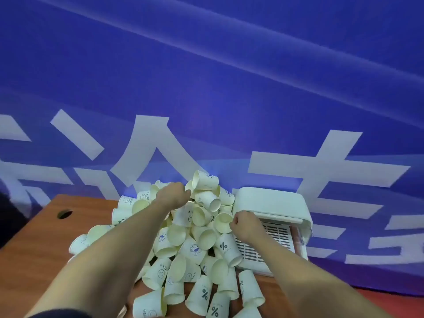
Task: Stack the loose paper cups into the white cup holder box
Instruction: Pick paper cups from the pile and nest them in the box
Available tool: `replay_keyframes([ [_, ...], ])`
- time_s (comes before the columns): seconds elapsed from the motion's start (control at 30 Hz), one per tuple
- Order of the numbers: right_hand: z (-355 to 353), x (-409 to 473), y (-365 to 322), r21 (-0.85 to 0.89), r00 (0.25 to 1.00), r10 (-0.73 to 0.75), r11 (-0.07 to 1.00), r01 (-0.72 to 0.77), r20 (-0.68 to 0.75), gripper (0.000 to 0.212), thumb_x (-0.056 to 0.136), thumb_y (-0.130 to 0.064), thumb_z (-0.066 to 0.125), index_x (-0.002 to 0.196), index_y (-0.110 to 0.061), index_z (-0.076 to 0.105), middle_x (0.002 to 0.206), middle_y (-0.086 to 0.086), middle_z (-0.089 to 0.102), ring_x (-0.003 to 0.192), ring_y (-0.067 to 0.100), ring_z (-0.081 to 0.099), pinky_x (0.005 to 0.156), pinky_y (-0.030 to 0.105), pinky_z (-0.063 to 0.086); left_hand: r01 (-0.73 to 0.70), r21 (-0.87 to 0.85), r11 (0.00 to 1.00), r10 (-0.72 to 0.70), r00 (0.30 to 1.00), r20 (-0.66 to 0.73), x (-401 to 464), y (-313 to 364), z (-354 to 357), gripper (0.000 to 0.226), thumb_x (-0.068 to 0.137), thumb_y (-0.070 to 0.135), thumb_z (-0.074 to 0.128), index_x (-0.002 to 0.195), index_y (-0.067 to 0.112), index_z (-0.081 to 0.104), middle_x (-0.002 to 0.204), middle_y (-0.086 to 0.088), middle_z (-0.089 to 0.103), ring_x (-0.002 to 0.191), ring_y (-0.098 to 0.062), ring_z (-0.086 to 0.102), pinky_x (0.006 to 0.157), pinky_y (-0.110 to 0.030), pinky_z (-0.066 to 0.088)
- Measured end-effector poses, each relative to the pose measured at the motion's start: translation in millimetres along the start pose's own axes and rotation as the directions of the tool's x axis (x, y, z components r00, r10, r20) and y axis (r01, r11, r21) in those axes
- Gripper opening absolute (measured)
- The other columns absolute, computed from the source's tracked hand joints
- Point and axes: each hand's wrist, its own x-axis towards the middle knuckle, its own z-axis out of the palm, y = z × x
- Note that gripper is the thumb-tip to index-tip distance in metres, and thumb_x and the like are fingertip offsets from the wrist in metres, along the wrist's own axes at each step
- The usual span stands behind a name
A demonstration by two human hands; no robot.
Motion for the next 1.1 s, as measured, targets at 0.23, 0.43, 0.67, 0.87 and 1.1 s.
replay_keyframes([
  [0.23, 9, 41, 3, -0.149, 1.000, 0.015, 0.989, -0.015, -0.001, 0.004, 0.089, -0.012, 0.049, 0.088, -0.015, 0.046, 0.104, 0.010, 0.061, 0.099, 0.030, 0.061, 0.069, 0.030, 0.040, -0.031, -0.180, 0.983, 0.034, 0.999, 0.014, 34, 8, 5, 0.020, 0.091, 0.040, 0.052, 0.101, 0.022, 0.053, 0.081, 0.002, 0.064, 0.053, -0.013, 0.065, 0.053, -0.025, 0.047],
  [0.43, 23, 76, 9, -0.350, 0.996, -0.040, 0.934, 0.067, 0.084, 0.021, 0.091, -0.003, 0.047, 0.106, -0.011, 0.060, 0.110, 0.009, 0.064, 0.103, 0.028, 0.063, 0.080, 0.034, 0.049, -0.148, -0.322, 0.935, 0.163, 0.986, 0.021, 56, 11, 18, 0.023, 0.088, 0.043, 0.065, 0.104, 0.028, 0.058, 0.068, 0.007, 0.066, 0.047, -0.008, 0.062, 0.049, -0.022, 0.045],
  [0.67, 28, 85, 10, -0.407, 0.994, -0.079, 0.908, 0.101, 0.071, 0.026, 0.092, -0.001, 0.046, 0.111, -0.011, 0.059, 0.113, 0.009, 0.064, 0.105, 0.028, 0.062, 0.082, 0.035, 0.049, -0.161, -0.275, 0.948, 0.164, 0.986, -0.012, 68, 15, 30, 0.016, 0.093, 0.038, 0.059, 0.089, 0.023, 0.063, 0.059, 0.007, 0.066, 0.046, -0.009, 0.063, 0.054, -0.027, 0.053],
  [0.87, 14, 73, 12, -0.208, 0.998, -0.023, 0.978, 0.010, -0.060, 0.020, 0.094, -0.010, 0.044, 0.101, -0.009, 0.062, 0.104, 0.011, 0.065, 0.097, 0.029, 0.062, 0.070, 0.032, 0.041, -0.262, -0.247, 0.933, 0.234, 0.962, -0.138, 57, 21, 21, 0.023, 0.095, 0.037, 0.055, 0.078, 0.024, 0.064, 0.054, 0.006, 0.065, 0.048, -0.007, 0.063, 0.062, -0.033, 0.055],
  [1.1, -1, 26, 41, 0.030, 0.975, -0.019, 0.999, 0.026, -0.220, 0.021, 0.085, -0.031, 0.051, 0.071, -0.015, 0.055, 0.073, 0.006, 0.063, 0.073, 0.029, 0.059, 0.060, 0.032, 0.045, -0.440, -0.008, 0.898, 0.413, 0.851, -0.324, 10, 41, 12, 0.028, 0.095, 0.038, 0.047, 0.075, 0.019, 0.053, 0.051, 0.003, 0.056, 0.053, -0.017, 0.052, 0.055, -0.035, 0.047],
])
